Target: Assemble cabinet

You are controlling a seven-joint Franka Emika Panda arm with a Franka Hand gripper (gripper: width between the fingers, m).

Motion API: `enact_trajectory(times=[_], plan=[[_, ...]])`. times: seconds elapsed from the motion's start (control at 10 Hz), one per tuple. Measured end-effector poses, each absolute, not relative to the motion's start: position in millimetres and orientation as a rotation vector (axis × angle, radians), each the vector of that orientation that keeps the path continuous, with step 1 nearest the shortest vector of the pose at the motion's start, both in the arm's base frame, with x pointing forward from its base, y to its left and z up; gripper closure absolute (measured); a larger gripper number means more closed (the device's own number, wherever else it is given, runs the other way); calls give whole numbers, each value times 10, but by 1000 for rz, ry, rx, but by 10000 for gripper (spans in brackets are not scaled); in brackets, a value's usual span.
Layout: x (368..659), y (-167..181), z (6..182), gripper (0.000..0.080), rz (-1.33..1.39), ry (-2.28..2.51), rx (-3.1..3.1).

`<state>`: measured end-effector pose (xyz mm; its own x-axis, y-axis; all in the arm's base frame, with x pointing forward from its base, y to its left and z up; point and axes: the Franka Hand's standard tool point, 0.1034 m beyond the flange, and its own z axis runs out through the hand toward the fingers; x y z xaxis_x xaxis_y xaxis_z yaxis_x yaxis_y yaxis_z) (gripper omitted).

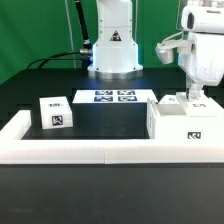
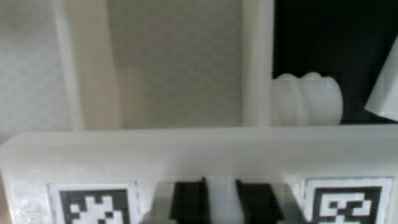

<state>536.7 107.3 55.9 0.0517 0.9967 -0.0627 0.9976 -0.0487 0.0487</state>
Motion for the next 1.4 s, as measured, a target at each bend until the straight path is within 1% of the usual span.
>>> enact_trajectory(times=[0.5,0.8,1.1,1.2,1.3,1.4], plan=[[5749,1072,576,729,-38,2135,2184],[5819,1068,559,729,-75,2130,2195],[5817,1069,564,729,-115,2147,2185],[5828,1067,567,614,-128,2167,2166],[5812,1068,563,481,-143,2171,2163],[5799,1053,567,481,-143,2169,2163]])
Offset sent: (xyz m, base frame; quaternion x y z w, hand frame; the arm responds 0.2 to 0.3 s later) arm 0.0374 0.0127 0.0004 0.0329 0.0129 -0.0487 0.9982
